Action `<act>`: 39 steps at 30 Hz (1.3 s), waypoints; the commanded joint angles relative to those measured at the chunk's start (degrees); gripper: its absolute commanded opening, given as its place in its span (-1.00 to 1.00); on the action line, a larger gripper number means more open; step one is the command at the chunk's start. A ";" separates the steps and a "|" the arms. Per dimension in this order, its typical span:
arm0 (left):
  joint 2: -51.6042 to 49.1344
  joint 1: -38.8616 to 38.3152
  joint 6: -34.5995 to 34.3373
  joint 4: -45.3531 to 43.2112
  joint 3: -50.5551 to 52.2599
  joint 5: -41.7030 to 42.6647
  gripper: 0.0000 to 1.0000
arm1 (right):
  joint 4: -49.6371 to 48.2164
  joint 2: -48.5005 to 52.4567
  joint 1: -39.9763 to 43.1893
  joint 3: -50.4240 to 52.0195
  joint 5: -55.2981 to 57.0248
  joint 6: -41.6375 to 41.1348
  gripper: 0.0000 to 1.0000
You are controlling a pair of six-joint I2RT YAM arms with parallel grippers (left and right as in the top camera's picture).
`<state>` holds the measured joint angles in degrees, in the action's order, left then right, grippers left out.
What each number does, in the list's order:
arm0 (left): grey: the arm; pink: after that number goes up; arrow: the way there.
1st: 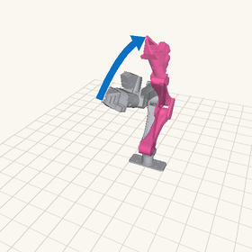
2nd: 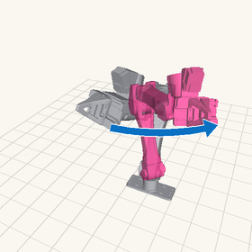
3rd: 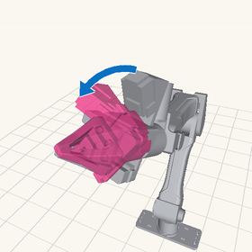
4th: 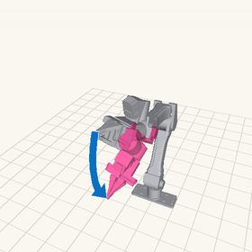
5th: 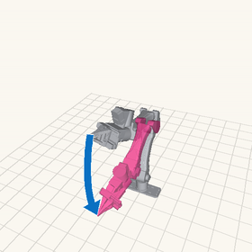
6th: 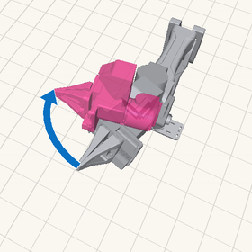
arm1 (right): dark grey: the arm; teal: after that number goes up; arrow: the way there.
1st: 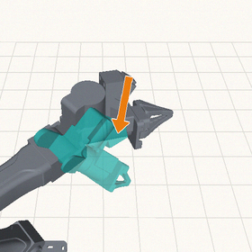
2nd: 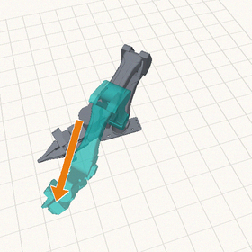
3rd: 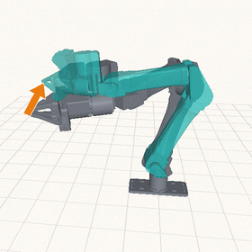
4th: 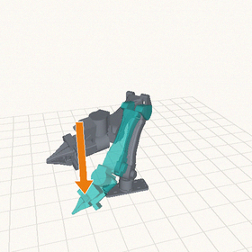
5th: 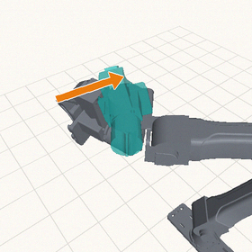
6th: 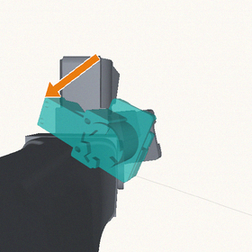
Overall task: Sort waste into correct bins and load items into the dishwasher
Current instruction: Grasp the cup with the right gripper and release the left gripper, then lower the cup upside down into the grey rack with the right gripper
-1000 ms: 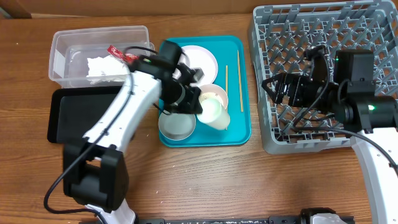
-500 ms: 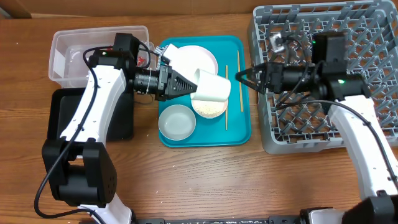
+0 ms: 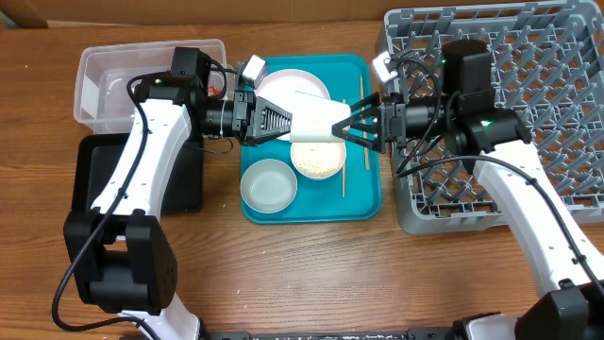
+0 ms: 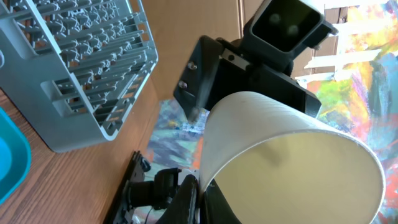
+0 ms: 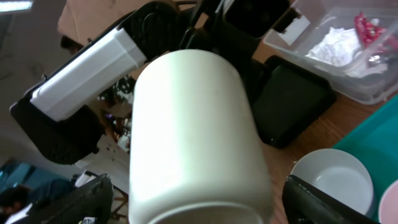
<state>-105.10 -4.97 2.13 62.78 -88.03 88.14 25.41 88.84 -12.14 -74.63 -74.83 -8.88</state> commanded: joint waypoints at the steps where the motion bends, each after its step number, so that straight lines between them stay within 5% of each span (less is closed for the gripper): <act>1: 0.42 0.31 1.75 -0.09 -1.11 2.45 -0.92 | -1.29 0.13 -0.98 -1.51 -1.64 0.35 0.63; 7: 0.42 0.31 1.75 -0.09 -1.11 2.45 -0.92 | -1.40 0.13 -0.98 -1.51 -1.79 0.35 0.32; 9: 0.42 0.28 1.75 -0.15 -1.11 2.43 -0.76 | -1.40 0.13 -0.98 -1.51 -1.79 0.35 0.08; 13: 0.42 0.28 1.75 -0.52 -1.11 2.29 0.52 | -1.40 0.13 -0.96 -1.51 -1.79 0.33 0.04; 16: 0.42 0.57 1.70 -1.92 -1.11 2.32 1.00 | -1.55 0.11 0.44 -1.53 -1.77 -0.81 -0.04; 23: 0.44 6.95 0.26 -5.01 -1.60 -0.55 1.00 | 6.45 -2.08 8.66 -1.64 11.34 -4.87 -0.04; 30: 1.40 12.11 -4.00 -2.78 -8.83 -30.01 1.00 | 28.85 -9.53 12.63 -4.68 44.68 -6.25 -0.03; 39: 1.40 3.17 -4.07 1.75 -16.28 -62.82 1.00 | 50.86 -9.79 12.41 -11.47 67.69 -10.84 -0.03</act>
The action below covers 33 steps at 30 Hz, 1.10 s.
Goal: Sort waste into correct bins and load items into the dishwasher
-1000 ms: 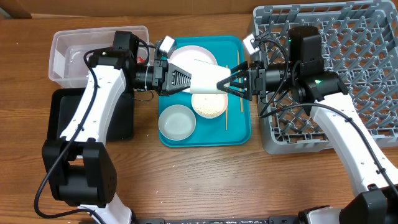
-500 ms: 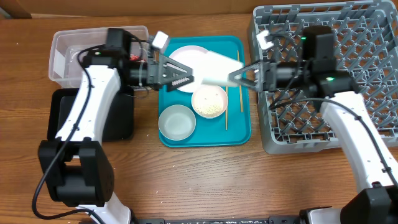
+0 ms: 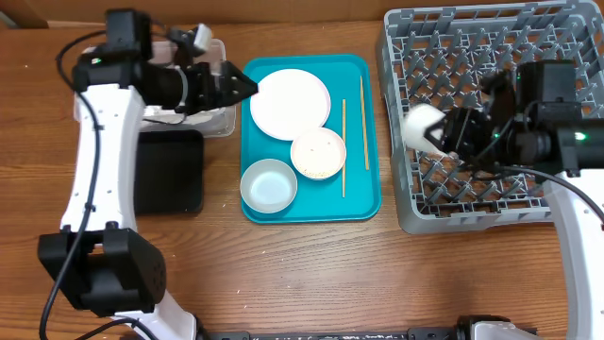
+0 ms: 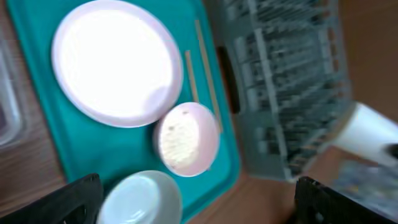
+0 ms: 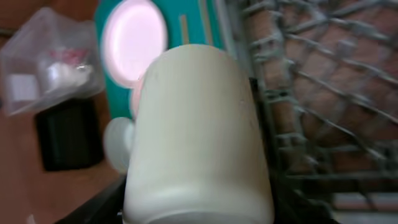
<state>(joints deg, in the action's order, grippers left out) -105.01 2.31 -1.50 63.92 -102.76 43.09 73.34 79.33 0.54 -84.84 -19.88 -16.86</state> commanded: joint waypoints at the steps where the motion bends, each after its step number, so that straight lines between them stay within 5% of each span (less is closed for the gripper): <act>1: 1.29 -5.33 -0.44 0.68 -1.55 -20.09 1.00 | 4.48 0.04 -0.26 -1.27 14.05 -3.21 -0.03; 7: 1.27 -10.99 -0.44 0.28 -1.55 -29.24 1.00 | 9.27 4.13 -0.26 -0.17 16.24 -3.34 -0.03; 22: 1.27 -13.49 -0.44 -0.09 -1.55 -31.61 1.00 | 9.46 12.41 -3.80 5.11 15.78 -3.39 -0.01; 27: 1.27 -13.53 -0.44 -0.13 -1.55 -31.58 1.00 | 8.59 12.41 -3.80 5.44 15.78 -3.37 0.56; 33: 1.27 -13.55 -0.42 -0.11 -1.53 -31.58 1.00 | 5.29 12.41 -3.78 3.96 13.70 -3.28 0.58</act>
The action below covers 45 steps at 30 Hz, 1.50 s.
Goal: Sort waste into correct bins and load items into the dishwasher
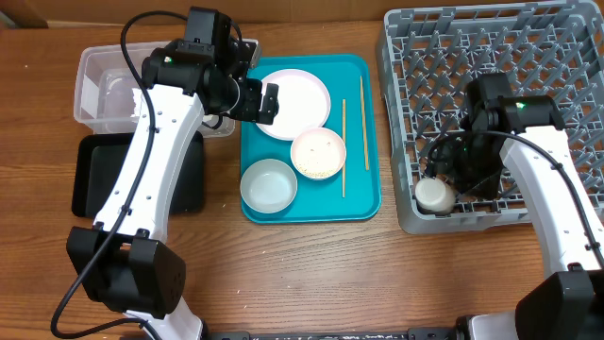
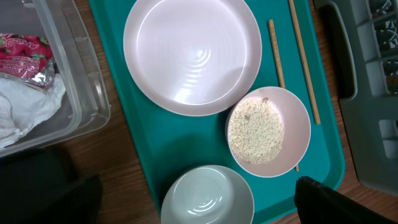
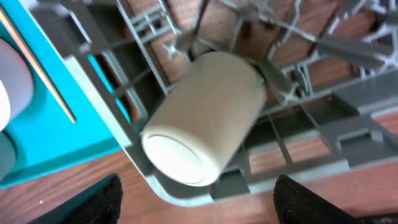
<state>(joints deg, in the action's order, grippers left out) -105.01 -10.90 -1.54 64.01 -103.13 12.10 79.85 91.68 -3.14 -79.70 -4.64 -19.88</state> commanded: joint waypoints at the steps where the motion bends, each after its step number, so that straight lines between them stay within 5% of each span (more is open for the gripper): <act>1: 1.27 -0.35 -0.39 -0.20 -1.18 -0.59 1.00 | -1.49 0.07 -0.11 -1.77 -2.01 -0.20 0.57; 9: 1.27 -0.39 -0.39 -0.44 -1.18 -0.55 1.00 | -4.02 0.07 -1.99 -11.78 -7.63 0.74 0.39; 30: 1.27 1.25 -6.84 -0.59 -1.16 -2.99 1.00 | -20.04 10.64 -18.64 -10.69 -10.67 -9.40 0.19; 45: -4.74 -19.23 -6.58 -3.80 -0.17 -8.96 0.87 | -5.09 3.19 9.07 -22.56 -6.99 -5.01 0.41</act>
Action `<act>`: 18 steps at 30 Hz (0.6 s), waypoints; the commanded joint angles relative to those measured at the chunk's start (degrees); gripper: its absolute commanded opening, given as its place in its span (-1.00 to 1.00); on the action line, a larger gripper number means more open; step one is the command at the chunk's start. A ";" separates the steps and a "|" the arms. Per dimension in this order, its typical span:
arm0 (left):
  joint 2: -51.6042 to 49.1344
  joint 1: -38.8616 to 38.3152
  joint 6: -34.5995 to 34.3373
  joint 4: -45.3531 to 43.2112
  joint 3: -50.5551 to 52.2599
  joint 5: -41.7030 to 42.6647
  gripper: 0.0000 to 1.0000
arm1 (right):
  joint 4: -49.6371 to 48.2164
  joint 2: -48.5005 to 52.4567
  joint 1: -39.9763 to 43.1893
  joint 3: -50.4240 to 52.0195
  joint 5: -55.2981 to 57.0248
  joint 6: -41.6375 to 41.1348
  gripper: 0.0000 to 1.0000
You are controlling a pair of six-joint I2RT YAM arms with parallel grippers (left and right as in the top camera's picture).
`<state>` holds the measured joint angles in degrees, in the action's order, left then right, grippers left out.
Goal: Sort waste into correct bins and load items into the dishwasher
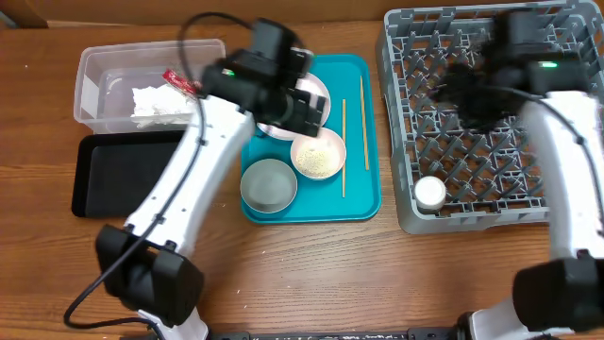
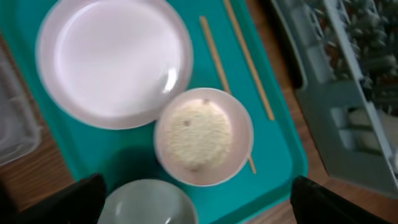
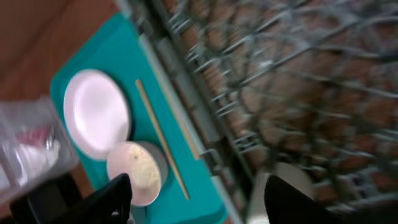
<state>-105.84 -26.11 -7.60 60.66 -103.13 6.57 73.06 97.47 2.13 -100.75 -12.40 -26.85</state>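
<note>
The cream cup (image 1: 431,193) lies in the front-left corner of the grey dish rack (image 1: 566,57), also seen in the blurred right wrist view as the cup (image 3: 280,186). On the teal tray (image 1: 363,203) are a white plate (image 2: 112,59), a bowl of rice (image 2: 202,134), an empty grey bowl (image 2: 146,202) and two chopsticks (image 2: 249,59). My left gripper (image 1: 307,106) hangs open over the plate and rice bowl, holding nothing. My right gripper (image 1: 458,90) is open over the rack's back left, well away from the cup.
A clear bin (image 1: 94,76) at the back left holds white tissue and a red wrapper. A black bin (image 1: 123,179) stands in front of it. The rack's left wall (image 1: 392,113) runs close beside the tray.
My left gripper has moved right, from the tray's back-left edge to over the plate and rice bowl. My right gripper has left the cup and now sits farther back over the rack.
The cup was between both grippers above the tray. Then my right gripper held it at the rack's left side while the left stood open by the clear bin. Then the cup lay in the rack's front-left corner, right gripper open over it. It stays there now.
</note>
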 commanded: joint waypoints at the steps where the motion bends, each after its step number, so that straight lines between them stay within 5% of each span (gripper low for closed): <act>1: -5.31 -5.46 -0.52 -0.76 -0.17 -3.96 0.82 | 2.67 -2.64 5.42 -1.51 0.74 2.67 0.41; 13: -19.41 -13.84 -1.90 -2.62 -0.20 -4.26 0.50 | 5.99 -2.64 8.85 -1.49 0.83 6.34 0.40; 18: -20.48 -13.81 -2.36 -3.50 -0.20 -4.76 -0.01 | 5.97 -2.64 8.83 -1.49 0.83 6.36 0.40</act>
<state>-125.82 -39.94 -9.15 57.87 -103.11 2.98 79.11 95.42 11.16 -101.25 -11.62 -21.15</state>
